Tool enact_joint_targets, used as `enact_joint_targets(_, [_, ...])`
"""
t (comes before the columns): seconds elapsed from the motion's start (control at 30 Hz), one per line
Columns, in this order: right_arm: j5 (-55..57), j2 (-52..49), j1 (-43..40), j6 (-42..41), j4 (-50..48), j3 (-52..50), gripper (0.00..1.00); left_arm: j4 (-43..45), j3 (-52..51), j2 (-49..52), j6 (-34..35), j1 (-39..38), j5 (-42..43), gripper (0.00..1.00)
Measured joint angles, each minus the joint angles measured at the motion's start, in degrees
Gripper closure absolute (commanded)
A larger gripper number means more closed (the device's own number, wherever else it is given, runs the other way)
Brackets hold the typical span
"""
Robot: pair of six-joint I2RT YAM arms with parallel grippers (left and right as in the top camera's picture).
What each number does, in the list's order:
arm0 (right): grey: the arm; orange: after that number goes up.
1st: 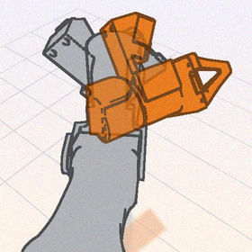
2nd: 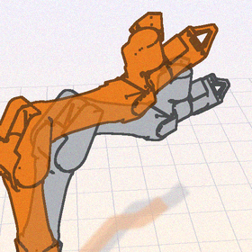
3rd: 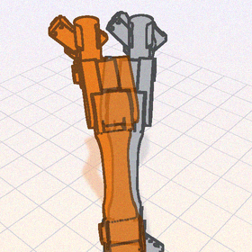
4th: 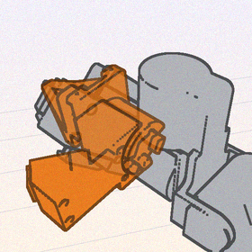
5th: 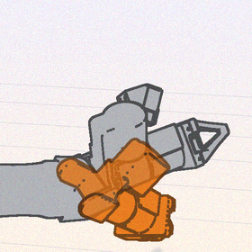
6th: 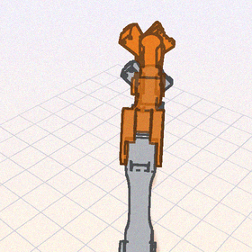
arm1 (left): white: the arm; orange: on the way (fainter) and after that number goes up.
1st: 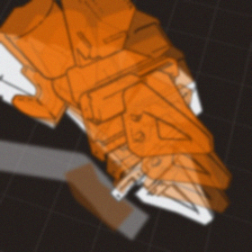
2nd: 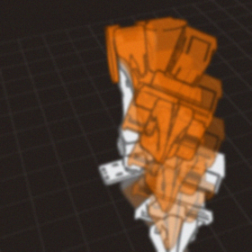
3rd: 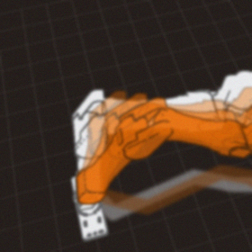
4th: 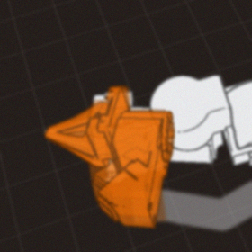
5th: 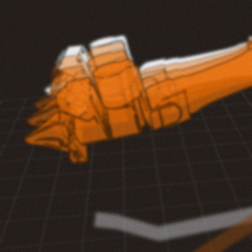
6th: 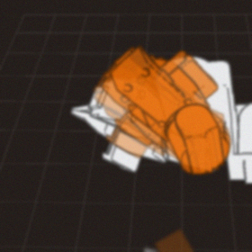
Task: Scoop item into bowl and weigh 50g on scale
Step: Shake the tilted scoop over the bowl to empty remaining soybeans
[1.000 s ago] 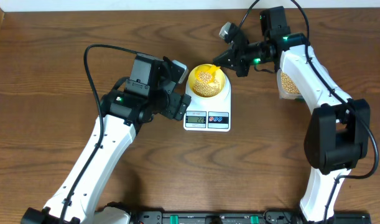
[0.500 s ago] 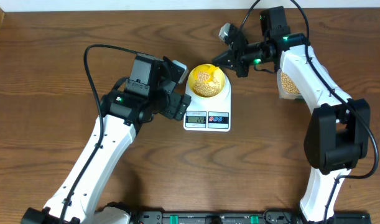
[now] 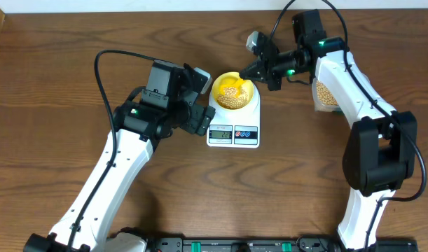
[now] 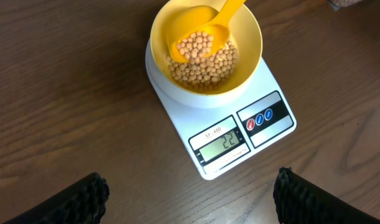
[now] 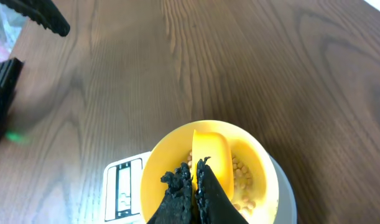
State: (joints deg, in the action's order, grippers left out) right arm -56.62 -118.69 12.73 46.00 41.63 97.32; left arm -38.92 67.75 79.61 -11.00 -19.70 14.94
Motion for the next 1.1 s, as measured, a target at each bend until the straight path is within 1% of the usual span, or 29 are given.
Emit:
enact_joint_targets(0.73, [0.00, 0.00, 0.00, 8.68, -0.31, 0.00, 0.99, 0.00, 0.00, 0.00, 0.00, 0.00, 0.00, 0.13])
enact_joint_targets(1.1, [0.00, 0.00, 0.00, 9.33, -1.25, 0.00, 0.99, 0.00, 0.00, 0.00, 0.00, 0.00, 0.00, 0.13])
